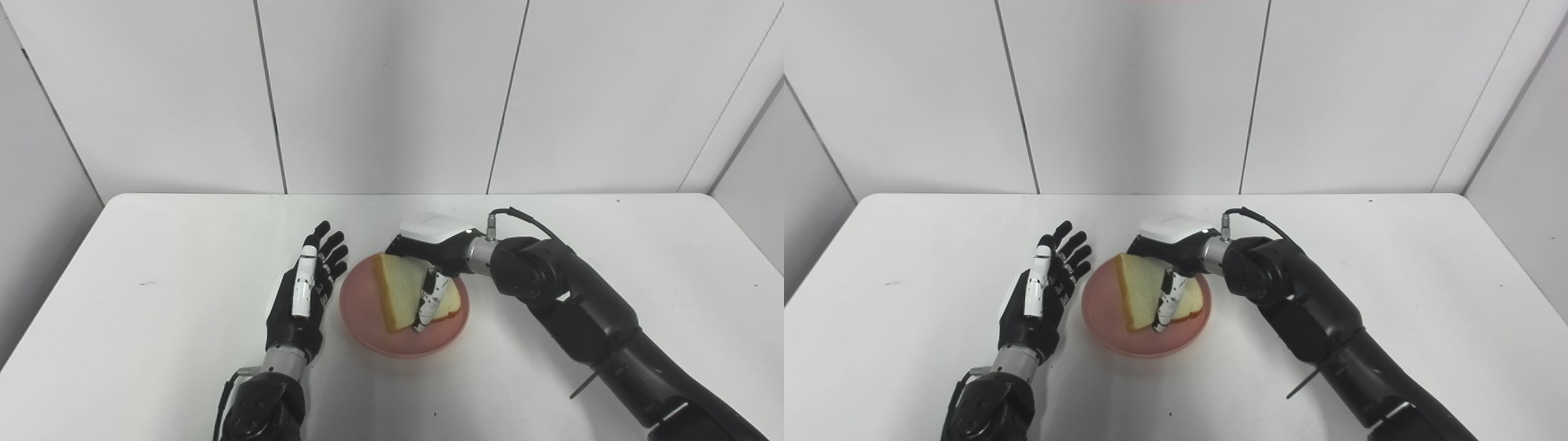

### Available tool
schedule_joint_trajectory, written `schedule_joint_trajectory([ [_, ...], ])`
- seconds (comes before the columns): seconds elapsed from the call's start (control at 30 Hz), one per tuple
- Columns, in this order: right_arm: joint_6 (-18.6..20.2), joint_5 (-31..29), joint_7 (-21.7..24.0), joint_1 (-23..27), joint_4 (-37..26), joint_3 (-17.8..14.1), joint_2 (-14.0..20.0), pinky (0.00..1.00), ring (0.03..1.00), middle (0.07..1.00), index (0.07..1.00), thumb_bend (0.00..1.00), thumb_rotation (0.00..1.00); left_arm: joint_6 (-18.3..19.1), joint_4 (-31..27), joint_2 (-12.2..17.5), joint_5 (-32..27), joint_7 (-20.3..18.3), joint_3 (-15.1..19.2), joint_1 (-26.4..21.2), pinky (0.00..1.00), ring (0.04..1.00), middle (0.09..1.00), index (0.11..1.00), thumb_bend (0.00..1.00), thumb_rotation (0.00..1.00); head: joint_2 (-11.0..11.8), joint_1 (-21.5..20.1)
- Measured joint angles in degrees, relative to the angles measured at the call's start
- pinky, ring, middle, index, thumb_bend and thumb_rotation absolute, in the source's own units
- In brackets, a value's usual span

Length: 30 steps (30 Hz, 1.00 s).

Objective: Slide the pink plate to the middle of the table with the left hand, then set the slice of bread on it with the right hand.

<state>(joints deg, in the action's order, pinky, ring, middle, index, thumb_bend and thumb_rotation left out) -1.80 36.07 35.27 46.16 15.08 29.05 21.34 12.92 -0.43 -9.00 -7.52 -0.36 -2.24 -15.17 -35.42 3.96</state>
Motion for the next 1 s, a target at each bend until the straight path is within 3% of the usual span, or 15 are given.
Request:
schedule_joint_trajectory([
  [0.1, -0.05, 0.30, -0.01, 0.00, -0.29, 0.01, 0.01, 0.55, 0.616, 0.681, 0.712, 0.77, 0.04, 0.34, -0.26, 0.00, 0.01, 0.05, 0.03, 0.00, 0.92, 0.909, 0.911, 0.910, 0.44, 1.00, -0.09, 0.00],
  [0.13, -0.08, 0.67, -0.01, 0.00, -0.57, 0.04, 0.02, 0.60, 0.686, 0.734, 0.750, 0.80, 0.11, 0.42, -0.27, 0.00, 0.01, 0.12, 0.04, 0.00, 0.92, 0.911, 0.912, 0.909, 0.44, 1.00, -0.09, -0.09],
  [0.33, 0.03, 2.89, 1.21, -0.04, -3.86, 0.16, 0.46, 0.71, 0.842, 0.896, 0.880, 0.91, 0.24, 0.46, -0.27, 0.03, 0.11, 0.13, 0.00, 0.00, 0.90, 0.899, 0.902, 0.905, 0.45, 1.00, -0.26, -0.26],
  [0.5, 0.06, 2.96, 2.39, -0.10, -4.23, -0.02, 0.51, 0.74, 0.872, 0.916, 0.903, 0.91, 0.26, 0.46, -0.27, 0.04, 0.09, 0.13, 0.06, 0.00, 0.91, 0.902, 0.904, 0.907, 0.46, 1.00, -0.35, -0.35],
  [1.0, 0.07, 4.66, 2.72, -0.65, -4.62, -0.09, 0.55, 0.68, 0.850, 0.923, 0.907, 0.97, 0.30, 1.50, -0.72, 0.19, -0.45, -0.20, 0.42, 0.00, 0.92, 0.912, 0.915, 0.907, 0.46, 1.00, -0.35, -0.53],
])
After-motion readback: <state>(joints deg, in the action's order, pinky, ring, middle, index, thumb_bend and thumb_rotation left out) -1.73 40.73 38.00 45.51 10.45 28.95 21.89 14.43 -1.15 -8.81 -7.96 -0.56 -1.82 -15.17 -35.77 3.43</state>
